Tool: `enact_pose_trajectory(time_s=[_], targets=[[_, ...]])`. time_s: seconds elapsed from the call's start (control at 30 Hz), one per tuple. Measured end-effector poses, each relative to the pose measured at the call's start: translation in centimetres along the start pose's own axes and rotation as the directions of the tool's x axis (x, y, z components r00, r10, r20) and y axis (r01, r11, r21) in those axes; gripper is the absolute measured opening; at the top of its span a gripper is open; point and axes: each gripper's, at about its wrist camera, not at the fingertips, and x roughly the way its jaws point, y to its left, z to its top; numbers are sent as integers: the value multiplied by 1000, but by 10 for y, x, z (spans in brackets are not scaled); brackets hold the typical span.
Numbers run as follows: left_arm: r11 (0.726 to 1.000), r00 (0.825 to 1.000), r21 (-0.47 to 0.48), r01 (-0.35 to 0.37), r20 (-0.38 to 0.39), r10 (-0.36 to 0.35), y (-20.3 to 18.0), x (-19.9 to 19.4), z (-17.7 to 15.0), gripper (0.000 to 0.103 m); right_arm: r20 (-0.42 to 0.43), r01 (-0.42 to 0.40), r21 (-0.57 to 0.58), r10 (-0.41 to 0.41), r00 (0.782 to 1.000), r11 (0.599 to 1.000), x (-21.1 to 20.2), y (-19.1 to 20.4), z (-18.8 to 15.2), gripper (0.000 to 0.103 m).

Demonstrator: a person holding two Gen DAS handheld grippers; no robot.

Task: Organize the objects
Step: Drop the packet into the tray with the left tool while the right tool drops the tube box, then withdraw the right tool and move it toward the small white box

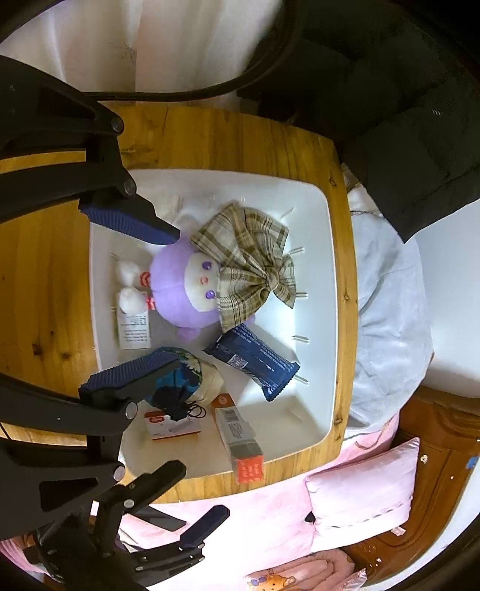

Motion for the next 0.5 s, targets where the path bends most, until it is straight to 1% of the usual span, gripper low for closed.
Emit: enact_pose_trajectory(time_s=[0.3,0.5], targets=[[1000,995,-28,-2,96,5,29,-54,-16,65,54,6,31,-8,998,1000,-53,15,9,80],[999,987,-41,-8,161,15,53,-85,-34,65,84,52,69,-58,995,996,-84,24,8,80]])
